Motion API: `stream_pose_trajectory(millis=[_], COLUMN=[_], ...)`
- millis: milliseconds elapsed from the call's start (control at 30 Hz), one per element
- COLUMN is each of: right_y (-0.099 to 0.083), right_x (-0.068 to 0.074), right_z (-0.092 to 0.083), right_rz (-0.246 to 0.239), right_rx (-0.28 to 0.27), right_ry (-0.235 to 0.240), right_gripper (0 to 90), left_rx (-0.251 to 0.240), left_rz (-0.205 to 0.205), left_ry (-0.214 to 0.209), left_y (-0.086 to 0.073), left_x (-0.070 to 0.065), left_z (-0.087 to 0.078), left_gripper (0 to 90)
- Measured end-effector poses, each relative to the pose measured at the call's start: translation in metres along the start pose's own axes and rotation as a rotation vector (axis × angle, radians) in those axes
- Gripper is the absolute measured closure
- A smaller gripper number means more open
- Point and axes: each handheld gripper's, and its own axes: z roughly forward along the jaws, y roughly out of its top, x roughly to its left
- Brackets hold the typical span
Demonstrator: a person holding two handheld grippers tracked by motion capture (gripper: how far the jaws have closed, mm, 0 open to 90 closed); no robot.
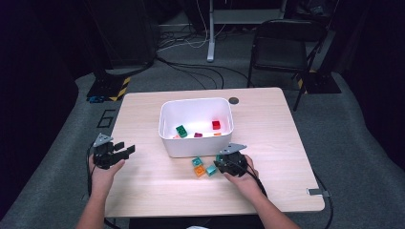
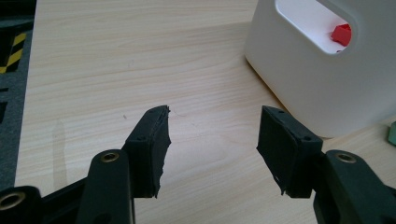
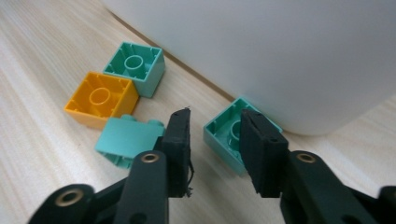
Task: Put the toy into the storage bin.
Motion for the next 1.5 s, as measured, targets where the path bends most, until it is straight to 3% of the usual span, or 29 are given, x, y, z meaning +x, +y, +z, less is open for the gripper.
stream_pose_trajectory(millis=[233, 367, 433, 567, 767, 900, 1100, 1500], right_y=[-0.002, -0.002, -0.001, -0.003, -0.004, -0.007, -0.008, 0.006], right_x=[0.006, 0.009, 0.007, -0.001, -0.008, -0.011, -0.011, -0.006], right_z=[-0.009, -0.018, -0.020, -0.015, -0.006, 0.003, 0.006, -0.020], right_rz=[0.015, -0.019, -0.012, 0.002, -0.002, -0.006, 0.006, 0.006], right_rx=[0.028, 0.003, -0.011, 0.002, 0.030, 0.058, 0.065, 0.034], right_ry=[0.016, 0.007, -0.010, -0.025, -0.023, -0.017, -0.008, 0.024], right_gripper=[66.7, 61.4, 56.8, 50.0, 47.4, 48.2, 58.0, 58.2], left_rx=[-0.002, -0.002, -0.001, 0.004, 0.004, 0.006, 0.002, -0.001], left_rz=[0.001, -0.001, -0.001, 0.004, 0.003, 0.004, 0.002, -0.002], left_ry=[-0.002, -0.001, -0.002, -0.003, -0.001, -0.003, -0.003, -0.001], left_y=[0.000, 0.000, 0.000, 0.000, 0.000, 0.000, 0.000, 0.000], left_x=[0.000, 0.000, -0.001, -0.001, -0.001, -0.001, -0.001, -0.001], left_z=[0.000, -0.001, 0.000, 0.001, 0.002, 0.002, 0.001, 0.000], left_gripper=[43.1, 43.0, 43.0, 43.0, 43.0, 43.0, 43.0, 43.0])
